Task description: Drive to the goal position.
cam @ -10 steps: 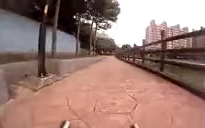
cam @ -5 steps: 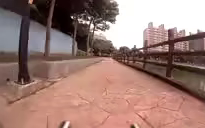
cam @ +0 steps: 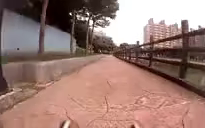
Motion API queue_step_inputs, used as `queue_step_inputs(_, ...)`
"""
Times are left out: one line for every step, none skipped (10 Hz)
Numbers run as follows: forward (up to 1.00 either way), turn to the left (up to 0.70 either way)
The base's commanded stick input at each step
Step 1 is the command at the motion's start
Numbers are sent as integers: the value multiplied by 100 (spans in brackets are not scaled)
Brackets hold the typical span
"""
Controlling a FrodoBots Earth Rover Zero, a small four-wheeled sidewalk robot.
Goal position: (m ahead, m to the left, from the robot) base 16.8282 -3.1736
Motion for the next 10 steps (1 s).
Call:
queue_step_inputs(100,0)
queue_step_inputs(100,0)
queue_step_inputs(100,-33)
queue_step_inputs(100,-39)
queue_step_inputs(100,-28)
queue_step_inputs(100,0)
queue_step_inputs(100,0)
queue_step_inputs(100,0)
queue_step_inputs(100,0)
queue_step_inputs(100,0)
